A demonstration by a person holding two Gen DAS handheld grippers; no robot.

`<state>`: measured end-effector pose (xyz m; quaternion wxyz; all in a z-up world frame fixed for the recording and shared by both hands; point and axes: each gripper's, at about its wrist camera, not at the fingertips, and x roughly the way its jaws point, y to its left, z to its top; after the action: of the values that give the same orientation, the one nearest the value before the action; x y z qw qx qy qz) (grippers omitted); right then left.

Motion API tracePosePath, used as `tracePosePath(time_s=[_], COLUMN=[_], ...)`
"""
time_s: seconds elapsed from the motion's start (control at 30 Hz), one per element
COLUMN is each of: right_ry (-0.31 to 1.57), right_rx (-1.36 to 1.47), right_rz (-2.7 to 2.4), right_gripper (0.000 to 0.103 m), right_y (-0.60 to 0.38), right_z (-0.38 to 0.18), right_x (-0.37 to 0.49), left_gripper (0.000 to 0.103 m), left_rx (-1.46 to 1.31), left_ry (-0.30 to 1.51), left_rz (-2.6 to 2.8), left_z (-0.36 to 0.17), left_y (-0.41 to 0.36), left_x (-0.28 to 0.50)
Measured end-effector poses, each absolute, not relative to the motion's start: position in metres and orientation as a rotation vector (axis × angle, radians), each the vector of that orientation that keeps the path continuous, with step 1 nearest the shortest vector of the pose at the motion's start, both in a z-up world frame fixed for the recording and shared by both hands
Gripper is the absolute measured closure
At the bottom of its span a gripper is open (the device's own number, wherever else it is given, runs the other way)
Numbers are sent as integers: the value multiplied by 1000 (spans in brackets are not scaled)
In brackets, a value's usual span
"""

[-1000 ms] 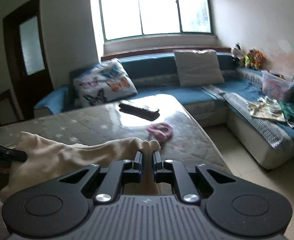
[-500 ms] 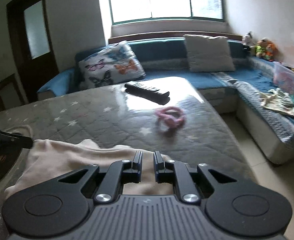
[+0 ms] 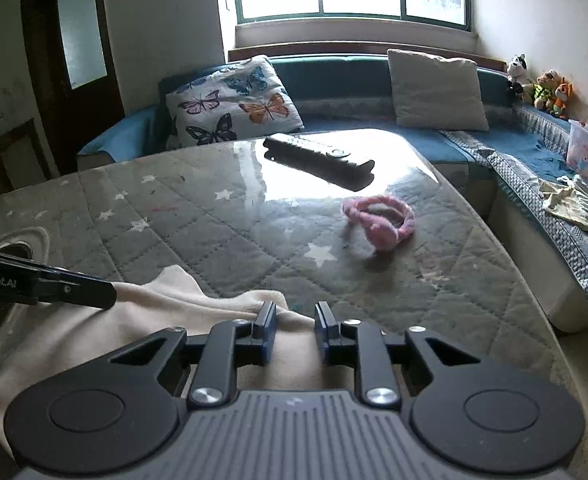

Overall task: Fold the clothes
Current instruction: 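Lower the sweatshirt onto the table with both grippers and release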

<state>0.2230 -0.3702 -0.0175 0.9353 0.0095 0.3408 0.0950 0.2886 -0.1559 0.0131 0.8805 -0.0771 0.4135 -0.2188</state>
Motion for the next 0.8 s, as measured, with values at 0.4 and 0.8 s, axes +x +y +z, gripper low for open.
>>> tracePosePath(time_s=[0.4,0.8], right_ry=[664,663], right_rx=[-97,-52], right_rz=[290,303], right_gripper=[64,57], right_y=[-338,-338], right_z=[-14,-14], right_x=[203,197], left_gripper=[84,78], left_rx=[-97,-130], left_ry=[857,855], left_rz=[-555,-546], left_z=[11,10], left_y=[-186,-171], left_x=[282,284])
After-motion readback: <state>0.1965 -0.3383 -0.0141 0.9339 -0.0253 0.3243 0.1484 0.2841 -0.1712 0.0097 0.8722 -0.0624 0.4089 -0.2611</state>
